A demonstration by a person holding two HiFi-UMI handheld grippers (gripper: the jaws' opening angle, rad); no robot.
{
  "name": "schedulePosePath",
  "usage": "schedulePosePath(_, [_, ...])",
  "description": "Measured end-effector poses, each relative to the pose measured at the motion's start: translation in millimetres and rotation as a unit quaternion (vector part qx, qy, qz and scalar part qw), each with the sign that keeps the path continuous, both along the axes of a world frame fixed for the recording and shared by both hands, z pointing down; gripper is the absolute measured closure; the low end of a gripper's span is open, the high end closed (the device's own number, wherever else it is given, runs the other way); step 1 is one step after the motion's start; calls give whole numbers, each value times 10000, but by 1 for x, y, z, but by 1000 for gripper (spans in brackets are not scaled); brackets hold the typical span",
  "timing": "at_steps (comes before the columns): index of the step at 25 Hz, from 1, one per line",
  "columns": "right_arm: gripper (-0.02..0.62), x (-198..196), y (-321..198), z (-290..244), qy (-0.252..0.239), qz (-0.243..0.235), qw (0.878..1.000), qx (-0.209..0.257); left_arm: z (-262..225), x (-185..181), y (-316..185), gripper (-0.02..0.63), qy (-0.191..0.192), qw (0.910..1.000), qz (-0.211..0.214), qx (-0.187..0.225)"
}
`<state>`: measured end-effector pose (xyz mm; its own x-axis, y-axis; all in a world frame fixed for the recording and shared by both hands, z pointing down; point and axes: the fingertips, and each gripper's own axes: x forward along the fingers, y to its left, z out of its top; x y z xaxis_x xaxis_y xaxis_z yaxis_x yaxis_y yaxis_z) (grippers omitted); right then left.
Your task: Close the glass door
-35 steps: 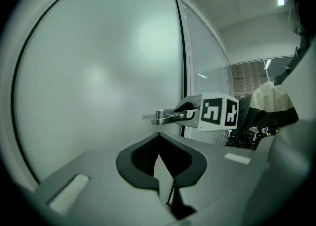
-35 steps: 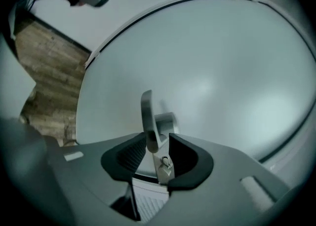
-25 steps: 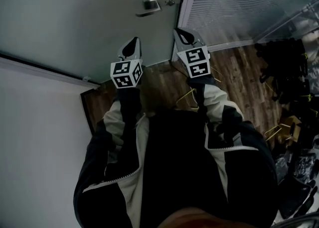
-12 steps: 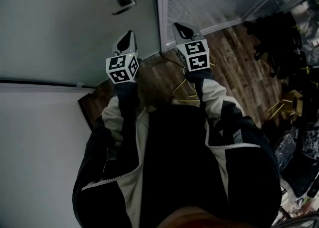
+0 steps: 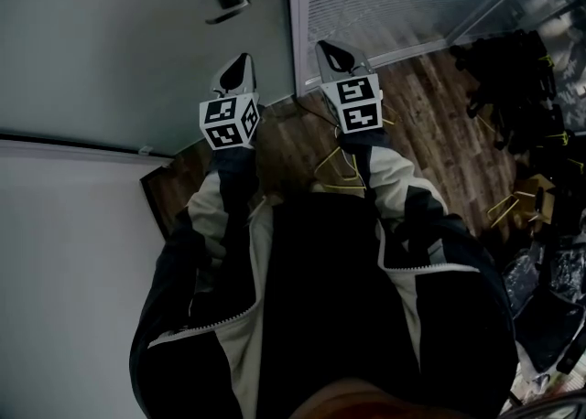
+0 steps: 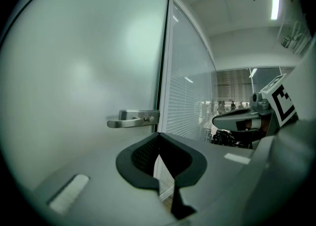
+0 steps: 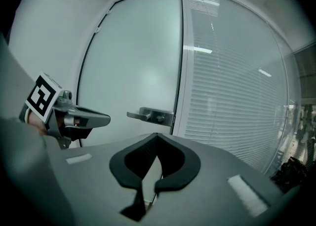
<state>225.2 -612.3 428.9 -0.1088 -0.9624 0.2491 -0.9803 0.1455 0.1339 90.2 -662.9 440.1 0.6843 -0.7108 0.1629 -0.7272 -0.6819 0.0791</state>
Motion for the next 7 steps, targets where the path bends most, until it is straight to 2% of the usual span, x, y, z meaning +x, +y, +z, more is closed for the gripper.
schedulePosePath(7, [594,-1,0,-2,-26,-162,9999,-40,-1,1,2,603,-5,10000,-77,-17])
